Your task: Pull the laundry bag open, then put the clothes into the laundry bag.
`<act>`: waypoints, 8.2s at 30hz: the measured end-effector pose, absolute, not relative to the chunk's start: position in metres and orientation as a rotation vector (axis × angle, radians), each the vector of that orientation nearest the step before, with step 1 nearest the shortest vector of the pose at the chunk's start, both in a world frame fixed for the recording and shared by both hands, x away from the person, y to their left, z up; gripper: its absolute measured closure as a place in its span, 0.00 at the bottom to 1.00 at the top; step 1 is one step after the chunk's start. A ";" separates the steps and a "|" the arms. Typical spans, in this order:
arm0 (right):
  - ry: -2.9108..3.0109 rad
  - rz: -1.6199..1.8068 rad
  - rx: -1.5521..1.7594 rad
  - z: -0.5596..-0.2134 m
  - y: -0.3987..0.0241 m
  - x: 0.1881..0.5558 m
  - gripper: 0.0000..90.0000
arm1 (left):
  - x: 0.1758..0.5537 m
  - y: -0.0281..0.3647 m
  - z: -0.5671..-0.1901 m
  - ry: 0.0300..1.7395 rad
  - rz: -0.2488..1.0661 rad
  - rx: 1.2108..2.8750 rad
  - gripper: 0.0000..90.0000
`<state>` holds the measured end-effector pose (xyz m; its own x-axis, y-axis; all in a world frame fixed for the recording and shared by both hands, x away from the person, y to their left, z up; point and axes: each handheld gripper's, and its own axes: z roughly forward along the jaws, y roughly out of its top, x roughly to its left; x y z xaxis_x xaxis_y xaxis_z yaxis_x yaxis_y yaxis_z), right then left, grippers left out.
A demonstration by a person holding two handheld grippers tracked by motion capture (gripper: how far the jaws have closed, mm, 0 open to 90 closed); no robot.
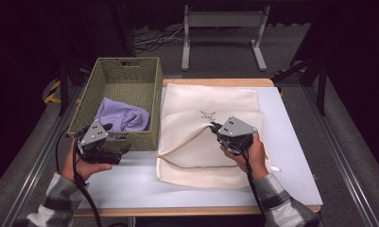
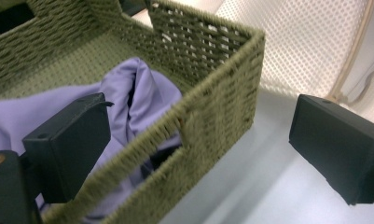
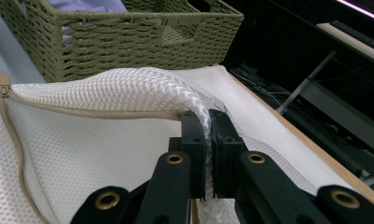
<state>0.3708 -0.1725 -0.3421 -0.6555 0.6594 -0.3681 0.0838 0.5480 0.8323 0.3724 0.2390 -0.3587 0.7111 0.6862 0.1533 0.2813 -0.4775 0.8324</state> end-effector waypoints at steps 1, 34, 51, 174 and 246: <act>2.095 1.087 0.598 -0.341 -0.173 0.371 0.96 | 0.375 0.239 -0.357 0.729 0.596 2.066 0.07; 2.138 1.106 0.604 -0.342 -0.174 0.378 0.96 | 0.488 0.228 -0.339 0.739 0.589 2.323 0.08; 2.178 1.107 0.601 -0.349 -0.171 0.380 0.96 | 0.520 0.212 -0.370 0.767 0.503 2.553 0.07; 2.204 1.108 0.609 -0.364 -0.172 0.376 0.97 | 0.318 0.113 -0.369 0.383 0.279 2.028 0.81; 2.306 1.069 0.546 -0.372 -0.175 0.358 0.97 | 0.348 0.095 -0.417 0.523 0.311 2.306 0.42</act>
